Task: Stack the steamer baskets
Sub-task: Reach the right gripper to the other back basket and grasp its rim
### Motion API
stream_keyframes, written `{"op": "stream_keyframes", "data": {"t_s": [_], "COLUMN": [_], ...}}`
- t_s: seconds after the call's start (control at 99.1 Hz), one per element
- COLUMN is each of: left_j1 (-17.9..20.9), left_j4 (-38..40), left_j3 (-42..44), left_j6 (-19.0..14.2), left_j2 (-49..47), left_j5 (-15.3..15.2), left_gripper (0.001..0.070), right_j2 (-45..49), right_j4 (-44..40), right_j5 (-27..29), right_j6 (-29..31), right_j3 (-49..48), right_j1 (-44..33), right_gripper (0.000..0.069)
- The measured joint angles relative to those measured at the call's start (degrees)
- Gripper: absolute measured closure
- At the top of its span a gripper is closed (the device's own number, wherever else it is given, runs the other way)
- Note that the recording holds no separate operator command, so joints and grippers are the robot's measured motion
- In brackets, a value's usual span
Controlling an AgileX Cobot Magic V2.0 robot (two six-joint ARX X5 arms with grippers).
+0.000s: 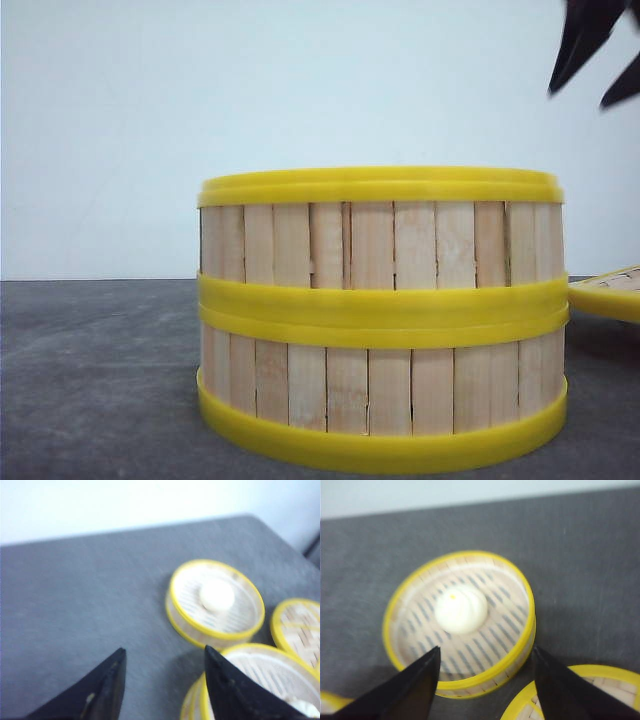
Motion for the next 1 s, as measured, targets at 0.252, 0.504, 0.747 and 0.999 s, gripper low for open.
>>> {"op": "stream_keyframes", "data": {"t_s": [0.252, 0.504, 0.747, 0.999], "left_j1": [1.90, 1.88, 1.88, 1.90], "left_j4": [1.42, -2.43, -6.21, -7.56], "left_j3": [-17.33, -21.31, -21.29, -21.29], "left_j6": [-0.98, -2.93, -4.09, -4.13], "left_j2": [-16.59, -27.65, -30.82, -31.89], "left_j5": [0.00, 0.02, 0.04, 0.02], "left_gripper": [0.0416, 0.0416, 0.0416, 0.0416], "right_j2": [18.91, 29.42, 33.97, 36.44], "right_j4": [0.04, 0.07, 1.62, 2.16], "right_j5": [0.92, 5.60, 6.84, 7.91], "right_j6": [0.57, 0.68, 2.69, 4.72], "right_j3": [10.49, 16.57, 16.72, 16.72], "right_j1": [-0.04, -0.07, -0.09, -0.09], "right_gripper": [0.0338, 0.0356, 0.0505, 0.0628]}}
